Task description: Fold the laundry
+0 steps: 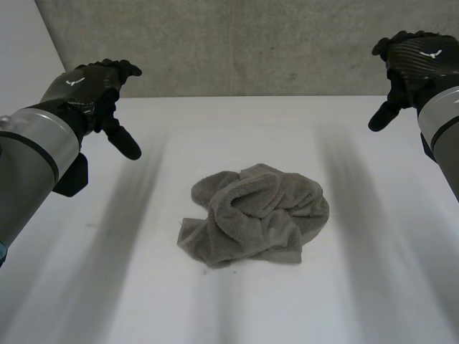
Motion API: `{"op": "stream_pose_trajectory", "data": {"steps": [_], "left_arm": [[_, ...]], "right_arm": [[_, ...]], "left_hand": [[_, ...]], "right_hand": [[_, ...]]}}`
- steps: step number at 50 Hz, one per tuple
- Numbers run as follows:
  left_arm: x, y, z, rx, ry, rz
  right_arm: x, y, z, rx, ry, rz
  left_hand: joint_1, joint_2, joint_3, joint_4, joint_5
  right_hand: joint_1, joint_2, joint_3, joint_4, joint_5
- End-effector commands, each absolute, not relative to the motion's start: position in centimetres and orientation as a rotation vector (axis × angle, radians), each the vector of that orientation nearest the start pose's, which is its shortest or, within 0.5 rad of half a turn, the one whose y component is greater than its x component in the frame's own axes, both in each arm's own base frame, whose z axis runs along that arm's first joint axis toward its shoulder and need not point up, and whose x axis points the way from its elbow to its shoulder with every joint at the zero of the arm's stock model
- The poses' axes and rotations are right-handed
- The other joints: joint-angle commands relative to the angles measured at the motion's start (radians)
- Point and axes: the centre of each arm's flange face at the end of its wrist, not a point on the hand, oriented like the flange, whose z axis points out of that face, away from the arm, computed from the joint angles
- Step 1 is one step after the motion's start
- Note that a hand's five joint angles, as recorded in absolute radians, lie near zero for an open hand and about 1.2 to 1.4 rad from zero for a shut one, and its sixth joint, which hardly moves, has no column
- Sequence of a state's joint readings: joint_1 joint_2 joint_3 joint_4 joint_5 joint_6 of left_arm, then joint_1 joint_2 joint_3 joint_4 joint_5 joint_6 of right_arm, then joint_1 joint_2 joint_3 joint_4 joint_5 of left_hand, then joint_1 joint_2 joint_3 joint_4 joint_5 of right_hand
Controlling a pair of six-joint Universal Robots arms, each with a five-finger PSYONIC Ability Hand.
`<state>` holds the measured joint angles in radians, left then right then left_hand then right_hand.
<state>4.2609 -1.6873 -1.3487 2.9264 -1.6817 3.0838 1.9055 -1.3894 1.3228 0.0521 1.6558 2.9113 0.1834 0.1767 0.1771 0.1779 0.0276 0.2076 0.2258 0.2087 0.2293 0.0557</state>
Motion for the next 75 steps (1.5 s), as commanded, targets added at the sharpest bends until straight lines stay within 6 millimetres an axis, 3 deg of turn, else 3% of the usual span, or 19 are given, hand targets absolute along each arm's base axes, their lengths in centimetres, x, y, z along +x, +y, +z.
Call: {"op": "stream_pose_trajectory", "data": {"steps": [1,2,4,11,19,41,43,44,46,48,53,57,60,66,69,71,72,73,75], "left_arm": [[-25.6,-23.2,30.5,0.385,2.624,-2.199],[-26.1,-23.1,29.2,0.396,2.69,-2.147],[-26.6,-23.1,27.7,0.405,2.759,-2.09],[-28.6,-23.1,21.2,0.393,2.994,-1.804],[-30.1,-23.3,16.6,0.357,3.09,-1.687],[-32.9,-24.1,12.8,0.411,3.105,-1.731],[-33.1,-23.9,12.5,0.43,3.107,-1.721],[-33.1,-23.9,12.5,0.43,3.107,-1.721],[-33.3,-23.8,12.9,0.435,3.103,-1.739],[-33.3,-23.7,13.6,0.437,3.095,-1.762],[-33.0,-23.2,18.6,0.439,3.038,-1.957],[-32.0,-22.4,22.7,0.417,2.975,-2.115],[-31.2,-21.5,24.5,0.433,2.938,-2.179],[-30.1,-21.0,25.5,0.529,2.858,-2.203],[-29.6,-21.0,25.3,0.592,2.809,-2.181],[-29.6,-21.1,25.5,0.654,2.749,-2.189],[-29.6,-21.1,25.5,0.654,2.749,-2.189],[-29.4,-21.5,25.8,0.665,2.713,-2.204],[-29.1,-22.3,26.3,0.655,2.664,-2.231]], "right_arm": [[23.8,-27.9,30.5,-1.081,2.241,-2.044],[23.7,-27.8,29.1,-1.239,2.296,-1.946],[23.5,-27.9,28.6,-1.303,2.317,-1.915],[23.4,-28.5,28.3,-1.236,2.321,-1.913],[23.4,-29.2,27.0,-1.238,2.343,-1.883],[23.9,-29.9,24.4,-1.258,2.37,-1.818],[24.0,-30.2,24.6,-1.243,2.346,-1.86],[24.0,-30.2,24.6,-1.243,2.346,-1.86],[24.3,-30.8,25.2,-1.217,2.302,-1.93],[24.5,-31.1,25.4,-1.173,2.272,-1.948],[25.6,-33.2,25.2,-0.912,2.146,-1.891],[28.0,-34.6,23.3,-0.787,1.984,-1.64],[29.4,-35.5,21.6,-0.765,1.911,-1.49],[31.0,-35.8,17.9,-0.776,1.901,-1.295],[32.5,-35.1,15.9,-0.796,1.918,-1.211],[33.8,-34.6,15.5,-0.838,1.897,-1.201],[33.8,-34.6,15.5,-0.838,1.897,-1.201],[34.1,-34.8,16.1,-0.859,1.876,-1.236],[34.2,-35.4,17.1,-0.881,1.848,-1.303]], "left_hand": [[0.015,0.022,0.022,0.021,-0.003],[0.024,0.031,0.03,0.03,0.005],[0.03,0.037,0.036,0.036,0.011],[0.097,0.104,0.104,0.103,0.079],[0.341,0.347,0.347,0.346,0.322],[0.409,0.416,0.415,0.414,0.39],[0.656,0.663,0.663,0.662,0.638],[0.658,0.665,0.665,0.664,0.64],[1.143,1.15,1.15,1.149,1.125],[1.212,1.219,1.219,1.218,1.193],[1.213,1.22,1.219,1.218,1.194],[1.213,1.22,1.219,1.218,1.194],[1.213,1.22,1.219,1.218,1.194],[1.213,1.22,1.219,1.218,1.194],[1.213,1.22,1.219,1.218,1.194],[1.213,1.22,1.219,1.218,1.194],[1.213,1.22,1.219,1.218,1.194],[1.213,1.22,1.219,1.218,1.194],[1.213,1.22,1.219,1.218,1.194]], "right_hand": [[-0.033,-0.051,-0.034,-0.055,-0.056],[-0.033,-0.051,-0.034,-0.055,-0.056],[-0.033,-0.051,-0.034,-0.055,-0.056],[-0.033,-0.051,-0.034,-0.055,-0.056],[-0.033,-0.051,-0.034,-0.055,-0.056],[-0.033,-0.051,-0.034,-0.055,-0.056],[-0.033,-0.051,-0.034,-0.055,-0.056],[-0.033,-0.051,-0.034,-0.055,-0.056],[-0.033,-0.051,-0.034,-0.055,-0.056],[-0.033,-0.051,-0.034,-0.055,-0.056],[-0.033,-0.051,-0.034,-0.055,-0.056],[-0.02,-0.038,-0.021,-0.042,-0.043],[0.033,0.014,0.032,0.011,0.01],[0.077,0.059,0.076,0.055,0.054],[0.368,0.349,0.367,0.346,0.345],[0.919,0.901,0.918,0.898,0.897],[0.923,0.904,0.921,0.901,0.9],[1.186,1.168,1.185,1.164,1.163],[1.189,1.17,1.188,1.167,1.166]]}}
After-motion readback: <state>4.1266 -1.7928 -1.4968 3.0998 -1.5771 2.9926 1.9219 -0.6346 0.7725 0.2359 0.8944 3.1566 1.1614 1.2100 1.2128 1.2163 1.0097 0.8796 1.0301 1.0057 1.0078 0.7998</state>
